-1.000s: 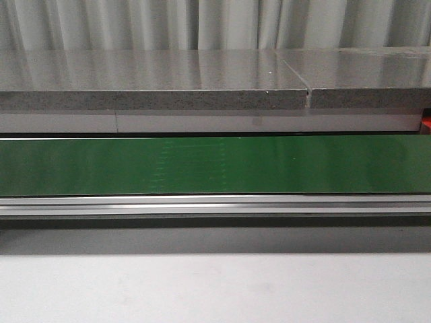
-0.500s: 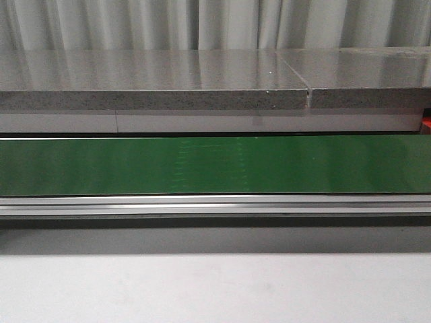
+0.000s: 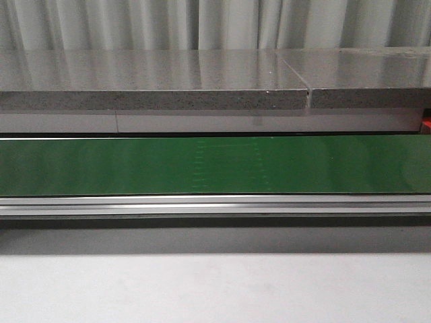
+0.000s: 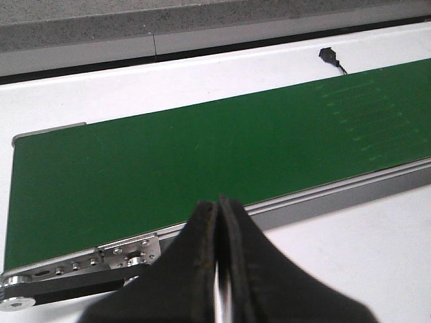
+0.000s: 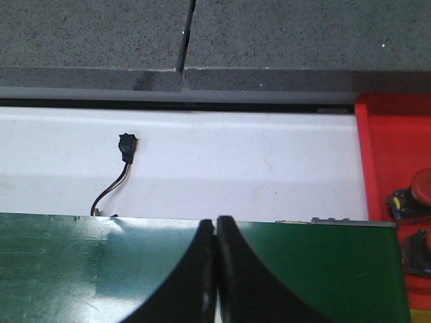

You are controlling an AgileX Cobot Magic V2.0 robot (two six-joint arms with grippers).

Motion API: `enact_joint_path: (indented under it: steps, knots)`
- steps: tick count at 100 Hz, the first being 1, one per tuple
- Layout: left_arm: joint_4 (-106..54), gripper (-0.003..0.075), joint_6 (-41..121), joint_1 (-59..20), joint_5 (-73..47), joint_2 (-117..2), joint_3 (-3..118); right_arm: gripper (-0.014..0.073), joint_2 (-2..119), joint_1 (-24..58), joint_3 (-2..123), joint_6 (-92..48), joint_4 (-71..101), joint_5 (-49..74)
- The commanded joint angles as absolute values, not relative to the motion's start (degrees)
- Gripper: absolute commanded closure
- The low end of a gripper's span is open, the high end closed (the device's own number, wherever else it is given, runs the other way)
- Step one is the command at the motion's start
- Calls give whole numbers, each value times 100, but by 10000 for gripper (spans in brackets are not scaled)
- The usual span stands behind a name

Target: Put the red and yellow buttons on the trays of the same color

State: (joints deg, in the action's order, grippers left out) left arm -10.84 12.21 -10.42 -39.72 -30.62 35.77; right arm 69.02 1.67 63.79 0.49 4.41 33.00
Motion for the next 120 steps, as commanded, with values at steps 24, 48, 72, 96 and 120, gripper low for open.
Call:
enact_joint_path:
  steps: [24, 48, 72, 96, 120]
  knots:
    - [-1208, 741, 1242, -1086, -3605, -3086, 3729, 661, 6025, 187, 5667, -144, 214, 2061]
    - [-1208, 741, 1242, -1086, -3605, -3086, 3729, 661, 5663, 187, 5271, -193, 383, 2252]
    - [-1208, 741, 1242, -1086, -3605, -3086, 3729, 661, 5571, 187, 5271, -193, 369, 3144]
    - [-1208, 741, 1242, -1086, -3605, -3086, 3729, 661, 5550, 187, 5271, -200, 356, 3438]
    - [-1208, 741, 1242, -1086, -3605, -3086, 3729, 661, 5116, 187, 5212, -263, 350, 3824]
